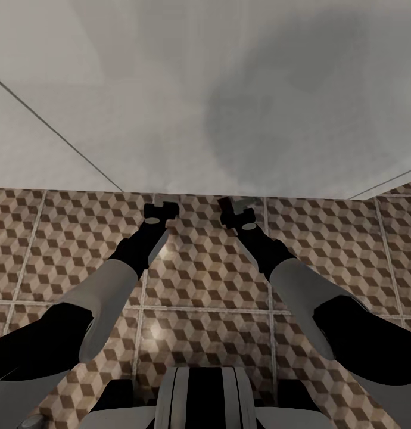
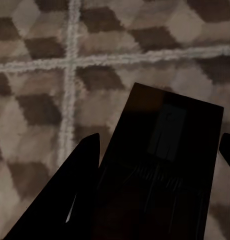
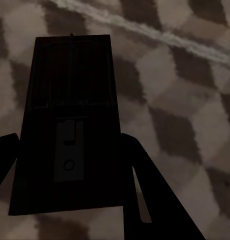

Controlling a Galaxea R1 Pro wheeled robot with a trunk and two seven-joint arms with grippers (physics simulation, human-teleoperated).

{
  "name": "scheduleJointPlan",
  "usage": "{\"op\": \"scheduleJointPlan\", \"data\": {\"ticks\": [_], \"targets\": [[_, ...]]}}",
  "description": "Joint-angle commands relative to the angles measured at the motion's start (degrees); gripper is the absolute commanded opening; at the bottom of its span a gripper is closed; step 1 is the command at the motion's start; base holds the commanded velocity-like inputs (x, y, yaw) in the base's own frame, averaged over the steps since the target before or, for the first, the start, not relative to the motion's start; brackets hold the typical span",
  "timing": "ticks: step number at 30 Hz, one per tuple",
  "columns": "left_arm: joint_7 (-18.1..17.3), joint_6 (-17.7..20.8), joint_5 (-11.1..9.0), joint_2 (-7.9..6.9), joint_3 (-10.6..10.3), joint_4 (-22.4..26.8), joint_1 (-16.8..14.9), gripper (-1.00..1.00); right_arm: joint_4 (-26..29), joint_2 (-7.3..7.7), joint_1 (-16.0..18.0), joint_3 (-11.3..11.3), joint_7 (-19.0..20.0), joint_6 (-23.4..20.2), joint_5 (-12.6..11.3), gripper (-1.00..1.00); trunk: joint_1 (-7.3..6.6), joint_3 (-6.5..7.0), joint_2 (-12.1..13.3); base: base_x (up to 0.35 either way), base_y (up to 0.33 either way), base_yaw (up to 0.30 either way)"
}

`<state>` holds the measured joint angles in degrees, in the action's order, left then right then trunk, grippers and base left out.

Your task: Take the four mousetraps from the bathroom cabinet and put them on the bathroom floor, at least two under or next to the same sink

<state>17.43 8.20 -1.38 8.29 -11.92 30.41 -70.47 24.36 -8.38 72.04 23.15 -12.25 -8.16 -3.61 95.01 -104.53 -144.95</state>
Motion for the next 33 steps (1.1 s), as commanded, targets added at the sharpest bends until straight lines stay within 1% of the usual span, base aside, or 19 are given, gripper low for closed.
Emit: {"op": "scheduleJointPlan", "data": {"ticks": [1,10,16,20,23,25,28,33], "targets": [[0.5,0.4,-0.1,-0.04,-0.4,0.5,0.0,-1.00,0.2,0.07,0.0,0.5,-0.6,-0.3,-0.5,-1.00,-0.01,-0.03,0.0,0.000,0.000,0.000],[1.8,0.3,-0.1,0.00,-0.4,1.7,0.0,-1.00,0.5,-0.06,0.0,0.6,-0.4,0.3,-0.6,-1.00,-0.01,-0.03,0.0,0.000,0.000,0.000],[1.8,-0.2,-0.4,-0.01,-0.4,0.4,0.0,-1.00,0.5,-0.11,0.0,0.6,-0.3,2.9,-0.6,-1.00,-0.01,-0.03,0.0,0.000,0.000,0.000],[1.4,-0.5,-0.7,-0.02,-0.4,-0.1,0.0,-1.00,0.5,-0.82,0.0,0.6,-0.2,3.7,-0.6,-1.00,-0.01,-0.03,0.0,0.000,0.000,0.000],[1.3,-2.0,-1.0,0.00,-0.4,-2.4,0.0,-1.00,0.5,-1.14,0.0,0.6,-0.2,5.7,-0.6,-1.00,-0.01,-0.03,0.0,0.000,0.000,0.000],[1.3,-4.9,-1.0,0.05,-0.4,-5.1,0.0,-1.00,0.5,-1.23,0.0,0.7,-0.2,7.3,-0.5,-1.00,-0.01,-0.03,0.0,0.000,0.000,0.000],[1.3,-7.8,-1.1,0.08,-0.4,-7.3,0.0,-1.00,0.4,-1.27,0.0,0.7,-0.2,8.1,-0.5,-1.00,-0.01,-0.03,0.0,0.000,0.000,0.000],[1.3,-9.3,-1.1,0.06,-0.5,-8.4,0.0,-1.00,0.2,-1.62,0.0,0.9,-0.2,8.5,-0.5,-1.00,-0.01,-0.03,0.0,0.000,0.000,0.000]]}}
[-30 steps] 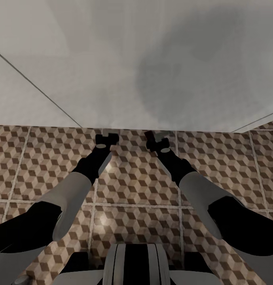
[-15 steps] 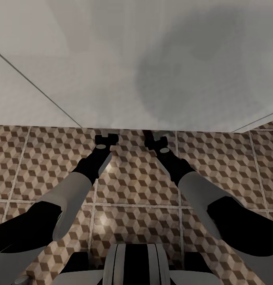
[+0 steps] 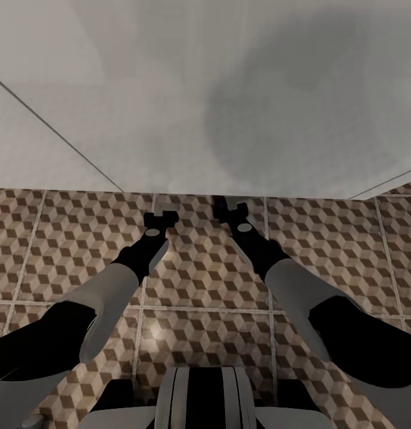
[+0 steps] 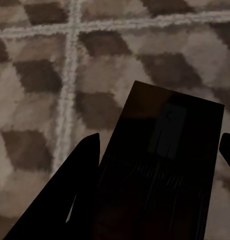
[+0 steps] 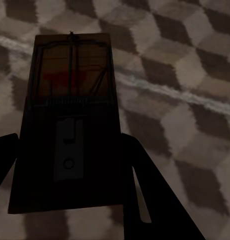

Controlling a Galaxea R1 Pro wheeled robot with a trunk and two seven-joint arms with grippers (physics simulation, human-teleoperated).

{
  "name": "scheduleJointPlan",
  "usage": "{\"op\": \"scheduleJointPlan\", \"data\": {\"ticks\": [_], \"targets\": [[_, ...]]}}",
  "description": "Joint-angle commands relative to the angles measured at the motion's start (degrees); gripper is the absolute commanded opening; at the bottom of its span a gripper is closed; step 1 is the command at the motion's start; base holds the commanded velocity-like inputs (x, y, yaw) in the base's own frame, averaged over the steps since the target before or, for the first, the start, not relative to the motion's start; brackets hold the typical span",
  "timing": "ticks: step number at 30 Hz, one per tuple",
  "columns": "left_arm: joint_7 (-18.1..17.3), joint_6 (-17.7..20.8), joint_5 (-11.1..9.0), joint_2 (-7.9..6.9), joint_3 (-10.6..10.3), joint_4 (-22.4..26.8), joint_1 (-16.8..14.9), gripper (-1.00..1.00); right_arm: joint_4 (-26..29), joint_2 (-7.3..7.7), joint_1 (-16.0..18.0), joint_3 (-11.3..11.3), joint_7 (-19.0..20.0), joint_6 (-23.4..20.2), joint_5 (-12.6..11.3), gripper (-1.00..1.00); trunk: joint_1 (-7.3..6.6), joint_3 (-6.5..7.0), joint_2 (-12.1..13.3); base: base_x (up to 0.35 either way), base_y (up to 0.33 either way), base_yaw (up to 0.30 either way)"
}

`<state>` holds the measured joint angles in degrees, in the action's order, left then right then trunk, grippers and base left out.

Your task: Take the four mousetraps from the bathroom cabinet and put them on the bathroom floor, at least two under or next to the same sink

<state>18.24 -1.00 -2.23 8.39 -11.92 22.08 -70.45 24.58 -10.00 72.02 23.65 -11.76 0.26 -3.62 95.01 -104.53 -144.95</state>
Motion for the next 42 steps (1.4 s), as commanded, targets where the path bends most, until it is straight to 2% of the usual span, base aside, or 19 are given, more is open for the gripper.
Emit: {"op": "scheduleJointPlan", "data": {"ticks": [1,7,10,14,20,23,42], "targets": [[0.5,-0.2,-0.2,-0.02,-0.5,-0.1,0.0,-1.00,-0.1,0.00,0.1,0.7,-0.6,0.1,-0.5,-1.00,-0.01,-0.03,0.0,0.000,0.000,0.000],[0.5,-0.5,-0.1,0.04,-0.5,0.0,0.0,-1.00,-0.1,0.00,0.1,3.6,-0.6,0.2,-0.5,-1.00,-0.01,-0.03,0.0,0.000,0.000,0.000],[0.5,-0.5,-0.1,0.04,-0.5,0.1,0.0,-1.00,-0.2,0.00,0.1,4.2,-0.6,0.2,-0.5,-1.00,-0.01,-0.03,0.0,0.000,0.000,0.000],[0.5,-0.7,-0.1,0.05,-0.5,0.2,0.0,-1.00,-0.4,0.00,0.1,4.5,-0.6,0.2,-0.6,-1.00,-0.01,-0.03,0.0,0.000,0.000,0.000],[1.0,-4.9,0.1,0.10,-0.6,2.1,0.0,-1.00,-1.4,0.00,0.1,4.6,-0.6,0.4,-0.6,-1.00,-0.01,-0.03,0.0,0.000,0.000,0.000],[1.1,-5.8,0.2,0.12,-0.6,2.8,0.0,-1.00,-1.5,0.00,0.1,4.6,-0.6,0.6,-0.6,-1.00,-0.01,-0.03,0.0,0.000,0.000,0.000],[1.1,-7.2,0.4,0.05,-0.9,2.7,0.0,-1.00,-1.6,0.00,0.0,4.6,-0.7,1.8,-0.6,-1.00,-0.01,-0.03,0.0,0.000,0.000,0.000]]}}
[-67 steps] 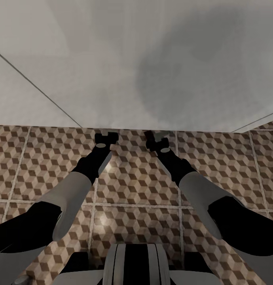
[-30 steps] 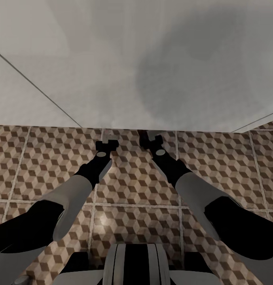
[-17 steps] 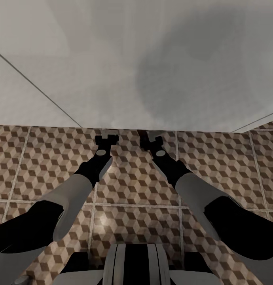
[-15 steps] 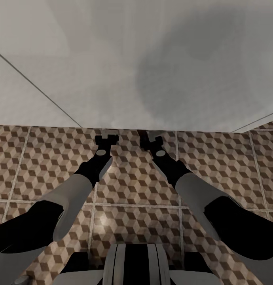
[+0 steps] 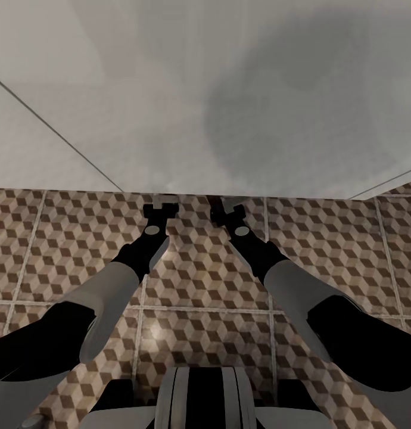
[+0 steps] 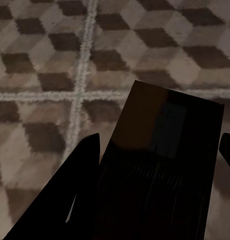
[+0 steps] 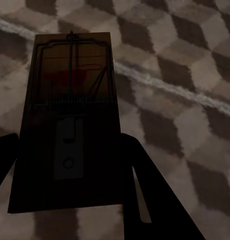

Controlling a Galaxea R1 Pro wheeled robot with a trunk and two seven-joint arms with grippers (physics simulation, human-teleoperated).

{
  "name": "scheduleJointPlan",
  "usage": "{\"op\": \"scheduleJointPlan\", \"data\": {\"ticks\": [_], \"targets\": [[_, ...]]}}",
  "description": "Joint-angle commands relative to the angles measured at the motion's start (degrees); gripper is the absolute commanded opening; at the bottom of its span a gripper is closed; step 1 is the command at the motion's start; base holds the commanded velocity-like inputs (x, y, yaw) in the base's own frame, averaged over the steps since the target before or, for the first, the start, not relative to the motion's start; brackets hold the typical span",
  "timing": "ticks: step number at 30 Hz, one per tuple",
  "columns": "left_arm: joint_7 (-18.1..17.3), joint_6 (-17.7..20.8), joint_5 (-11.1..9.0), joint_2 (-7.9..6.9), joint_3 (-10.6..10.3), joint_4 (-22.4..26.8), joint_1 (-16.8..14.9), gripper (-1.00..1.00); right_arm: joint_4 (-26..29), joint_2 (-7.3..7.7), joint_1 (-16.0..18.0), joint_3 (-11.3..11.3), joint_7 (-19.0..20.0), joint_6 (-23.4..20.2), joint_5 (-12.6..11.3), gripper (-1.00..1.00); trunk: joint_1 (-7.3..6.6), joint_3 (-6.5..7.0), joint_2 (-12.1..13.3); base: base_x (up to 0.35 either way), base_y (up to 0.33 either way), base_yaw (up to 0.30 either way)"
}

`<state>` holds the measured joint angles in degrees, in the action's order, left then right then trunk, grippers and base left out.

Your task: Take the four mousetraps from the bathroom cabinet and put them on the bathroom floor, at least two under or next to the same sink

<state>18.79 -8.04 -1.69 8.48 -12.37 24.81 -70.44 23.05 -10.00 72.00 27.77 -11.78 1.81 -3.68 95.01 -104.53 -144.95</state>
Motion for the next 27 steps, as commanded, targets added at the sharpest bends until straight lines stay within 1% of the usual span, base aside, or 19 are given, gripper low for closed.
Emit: {"op": "scheduleJointPlan", "data": {"ticks": [1,15,16,27], "targets": [[0.5,-0.3,-0.2,-0.04,-0.5,-0.1,0.0,-1.00,-0.1,0.00,0.1,0.4,-0.7,0.2,-0.5,-1.00,-0.01,-0.03,0.0,0.000,0.000,0.000],[0.6,-0.8,-0.2,-0.04,-0.5,-1.3,0.0,-1.00,-0.1,0.00,0.1,0.5,-0.8,0.3,-0.5,-1.00,-0.01,-0.03,0.0,0.000,0.000,0.000],[0.6,-0.8,-0.2,-0.08,-0.4,-1.4,0.0,1.00,-0.1,0.00,0.0,0.5,-0.8,0.3,-0.5,-1.00,-0.01,-0.03,0.0,0.000,0.000,0.000],[0.5,-1.8,-0.2,-0.13,-0.4,-1.4,0.0,1.00,-0.1,0.00,0.0,0.4,-0.8,0.3,-0.5,-1.00,-0.01,-0.03,0.0,0.000,0.000,0.000]]}}
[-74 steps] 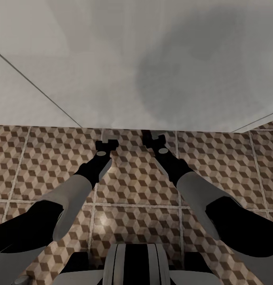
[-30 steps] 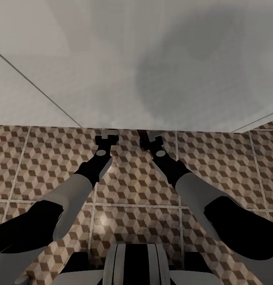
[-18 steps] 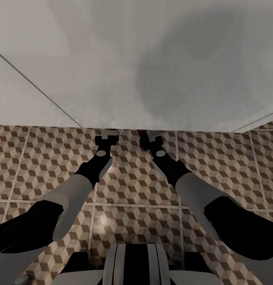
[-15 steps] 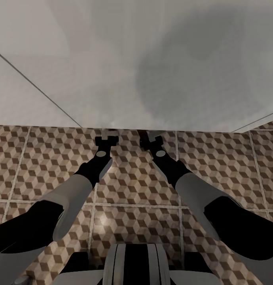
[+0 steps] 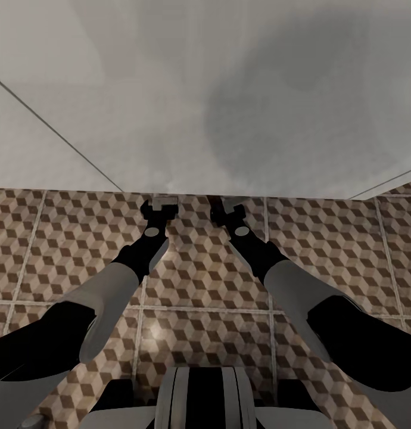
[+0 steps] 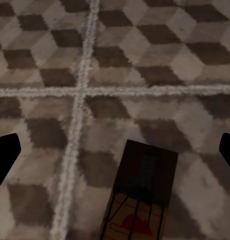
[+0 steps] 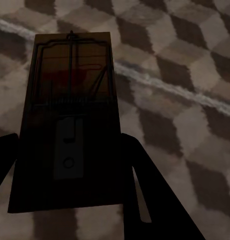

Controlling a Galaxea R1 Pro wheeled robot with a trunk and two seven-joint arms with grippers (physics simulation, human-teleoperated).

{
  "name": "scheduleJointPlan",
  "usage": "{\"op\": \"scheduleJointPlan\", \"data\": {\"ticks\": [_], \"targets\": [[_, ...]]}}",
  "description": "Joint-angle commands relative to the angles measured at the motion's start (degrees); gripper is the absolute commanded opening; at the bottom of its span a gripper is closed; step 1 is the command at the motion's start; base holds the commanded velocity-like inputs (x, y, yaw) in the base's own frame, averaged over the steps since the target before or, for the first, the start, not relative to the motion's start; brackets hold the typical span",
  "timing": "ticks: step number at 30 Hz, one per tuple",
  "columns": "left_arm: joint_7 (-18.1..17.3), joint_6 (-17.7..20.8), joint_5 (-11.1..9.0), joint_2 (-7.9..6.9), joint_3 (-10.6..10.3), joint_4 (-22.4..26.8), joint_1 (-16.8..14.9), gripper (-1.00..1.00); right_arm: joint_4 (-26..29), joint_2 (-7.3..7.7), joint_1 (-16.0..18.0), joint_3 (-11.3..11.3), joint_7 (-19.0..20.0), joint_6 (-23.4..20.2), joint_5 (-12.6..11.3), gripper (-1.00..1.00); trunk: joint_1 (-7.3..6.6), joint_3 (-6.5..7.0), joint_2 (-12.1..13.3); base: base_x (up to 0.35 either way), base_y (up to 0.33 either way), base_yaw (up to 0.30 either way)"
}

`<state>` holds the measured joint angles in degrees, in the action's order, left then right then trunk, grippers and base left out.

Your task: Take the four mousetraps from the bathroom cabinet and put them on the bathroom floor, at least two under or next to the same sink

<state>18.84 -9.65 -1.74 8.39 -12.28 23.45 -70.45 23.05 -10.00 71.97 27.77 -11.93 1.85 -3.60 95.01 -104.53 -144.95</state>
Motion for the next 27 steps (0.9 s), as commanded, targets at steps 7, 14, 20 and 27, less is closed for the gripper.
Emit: {"op": "scheduleJointPlan", "data": {"ticks": [7,14,20,27], "targets": [[0.5,-0.3,-0.2,-0.04,-0.5,-0.1,0.0,1.00,-0.1,0.00,0.0,0.4,-0.6,0.2,-0.5,-1.00,-0.01,-0.03,0.0,0.000,0.000,0.000],[0.5,-0.3,-0.2,-0.04,-0.5,-0.1,0.0,1.00,-0.1,0.00,0.0,0.4,-0.6,0.2,-0.5,-1.00,-0.01,-0.03,0.0,0.000,0.000,0.000],[0.5,-0.3,-0.2,-0.04,-0.5,-0.1,0.0,1.00,-0.1,0.00,0.1,0.4,-0.6,0.2,-0.5,-1.00,-0.01,-0.03,0.0,0.000,0.000,0.000],[0.5,-0.3,-0.2,-0.04,-0.5,-0.1,0.0,1.00,-0.1,0.00,0.1,0.4,-0.8,0.1,-0.5,-1.00,-0.01,-0.03,0.0,0.000,0.000,0.000]]}}
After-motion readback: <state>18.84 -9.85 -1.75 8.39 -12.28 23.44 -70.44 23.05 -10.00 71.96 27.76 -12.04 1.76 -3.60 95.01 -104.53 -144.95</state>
